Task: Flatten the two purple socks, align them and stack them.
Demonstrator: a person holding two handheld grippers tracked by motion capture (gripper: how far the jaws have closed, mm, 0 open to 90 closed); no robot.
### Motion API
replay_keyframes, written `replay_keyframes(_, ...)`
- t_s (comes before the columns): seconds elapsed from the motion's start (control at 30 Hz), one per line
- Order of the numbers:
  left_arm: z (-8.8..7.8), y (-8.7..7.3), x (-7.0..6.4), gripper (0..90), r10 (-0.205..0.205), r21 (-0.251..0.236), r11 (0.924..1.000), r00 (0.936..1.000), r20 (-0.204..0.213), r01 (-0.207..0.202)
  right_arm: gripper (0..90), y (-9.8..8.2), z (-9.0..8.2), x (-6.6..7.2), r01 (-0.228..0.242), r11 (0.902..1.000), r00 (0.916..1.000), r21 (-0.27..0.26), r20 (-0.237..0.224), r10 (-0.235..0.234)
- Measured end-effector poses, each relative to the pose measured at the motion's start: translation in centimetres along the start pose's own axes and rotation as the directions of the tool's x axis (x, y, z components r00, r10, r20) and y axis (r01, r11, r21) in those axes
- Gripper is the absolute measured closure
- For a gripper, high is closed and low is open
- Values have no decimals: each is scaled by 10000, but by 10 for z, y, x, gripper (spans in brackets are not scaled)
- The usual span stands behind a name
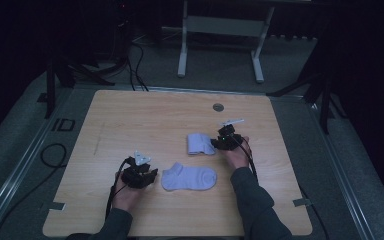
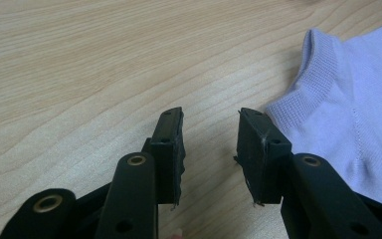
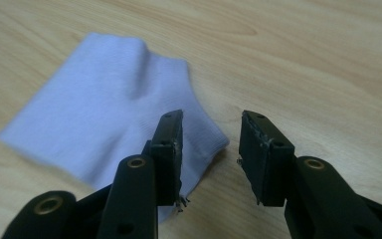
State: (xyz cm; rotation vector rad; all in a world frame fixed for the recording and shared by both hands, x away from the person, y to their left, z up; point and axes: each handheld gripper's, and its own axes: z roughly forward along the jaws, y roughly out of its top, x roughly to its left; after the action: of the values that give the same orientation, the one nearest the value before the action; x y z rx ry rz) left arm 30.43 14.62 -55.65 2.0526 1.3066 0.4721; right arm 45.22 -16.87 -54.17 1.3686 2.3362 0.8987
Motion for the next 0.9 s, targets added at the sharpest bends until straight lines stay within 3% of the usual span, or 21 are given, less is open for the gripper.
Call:
replay_keyframes(0.1, 0, 0, 0, 629, 37, -1, 10000, 10000, 16, -37, 638, 1, 5, -2, -312, 9994, 9993, 171, -188, 315)
replay_keyframes(0.17, 0, 0, -1, 627, 39, 27, 10000, 10000, 28, -39, 699, 1, 8, -1, -410, 9986, 9988, 328, -261, 419)
replay_keyframes(0.27, 1, 0, -2, 626, 92, 43, 9999, 10000, -17, -91, 840, 1, 7, 0, -521, 9983, 9981, 252, -325, 529)
replay_keyframes(0.3, 1, 0, -1, 626, 101, 50, 9999, 9999, -20, -101, 851, 1, 5, 1, -475, 9988, 9983, 140, -326, 480)
replay_keyframes(0.53, 1, 0, -1, 626, 82, 80, 9999, 10000, -19, -82, 861, 6, -16, -4, -433, 9982, 9991, -425, -39, 432)
replay_keyframes(0.73, 2, 0, -3, 627, 143, 69, 9999, 9999, -31, -142, 860, 8, -32, -17, -44, 9994, 9943, -353, 1066, 82)
replay_keyframes(0.9, 2, 0, -2, 626, 129, 69, 9999, 9999, -36, -129, 859, 11, -47, -21, 165, 9981, 9923, -596, 1232, -91)
